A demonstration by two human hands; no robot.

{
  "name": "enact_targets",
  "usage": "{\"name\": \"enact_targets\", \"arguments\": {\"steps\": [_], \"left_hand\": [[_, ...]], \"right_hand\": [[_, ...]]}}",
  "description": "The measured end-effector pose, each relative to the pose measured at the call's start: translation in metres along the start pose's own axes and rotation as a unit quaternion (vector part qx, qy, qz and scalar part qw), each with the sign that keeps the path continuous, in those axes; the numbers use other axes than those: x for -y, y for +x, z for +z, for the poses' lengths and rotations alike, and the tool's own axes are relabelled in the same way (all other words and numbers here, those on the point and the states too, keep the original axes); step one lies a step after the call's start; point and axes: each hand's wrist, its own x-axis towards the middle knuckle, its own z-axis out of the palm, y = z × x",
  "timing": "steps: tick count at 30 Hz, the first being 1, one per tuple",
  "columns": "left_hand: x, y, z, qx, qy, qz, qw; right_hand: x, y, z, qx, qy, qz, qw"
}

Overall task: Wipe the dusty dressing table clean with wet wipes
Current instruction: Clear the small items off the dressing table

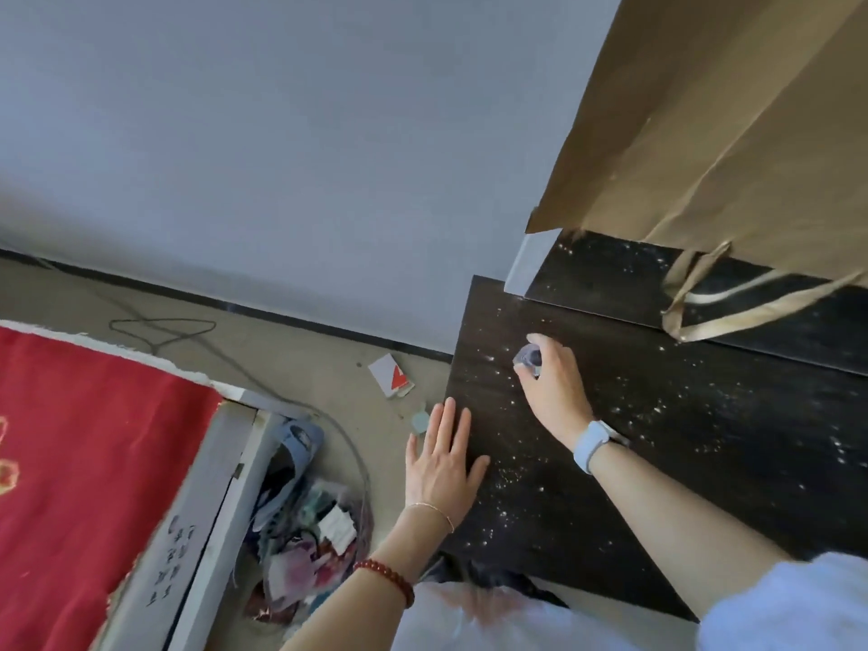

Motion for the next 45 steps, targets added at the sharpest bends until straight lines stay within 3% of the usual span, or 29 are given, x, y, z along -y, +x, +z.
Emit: {"name": "enact_targets", "arguments": {"steps": [5,9,12,19,25,31,39,45], "left_hand": [[-0.008,-0.007,-0.017,-0.069,-0.074,-0.003,0.995],[-0.039,-0.011,-0.028,-0.118,-0.13,0.043,0.984],[-0.09,-0.008,-0.021,-0.115,-0.103,0.129,0.979],[-0.252,-0.021,0.048,0.021,0.012,0.326,0.945],[-0.391,-0.067,0.133,0.084,0.076,0.387,0.915],[-0.505,-0.102,0.191,0.104,0.086,0.397,0.908],[-0.617,-0.096,0.221,0.069,0.071,0.425,0.9],[-0.711,-0.054,0.244,-0.049,0.015,0.44,0.896]], "right_hand": [[-0.035,-0.086,-0.017,-0.019,0.023,0.034,0.999],[-0.067,-0.138,-0.035,-0.072,0.069,0.133,0.986],[-0.094,-0.173,-0.06,-0.142,0.08,0.226,0.961],[-0.191,-0.271,-0.141,-0.274,0.135,0.349,0.886],[-0.303,-0.352,-0.215,-0.325,0.135,0.366,0.862],[-0.378,-0.398,-0.278,-0.306,0.135,0.359,0.872],[-0.465,-0.397,-0.358,-0.314,0.146,0.353,0.869],[-0.533,-0.354,-0.432,-0.311,0.145,0.315,0.885]]}}
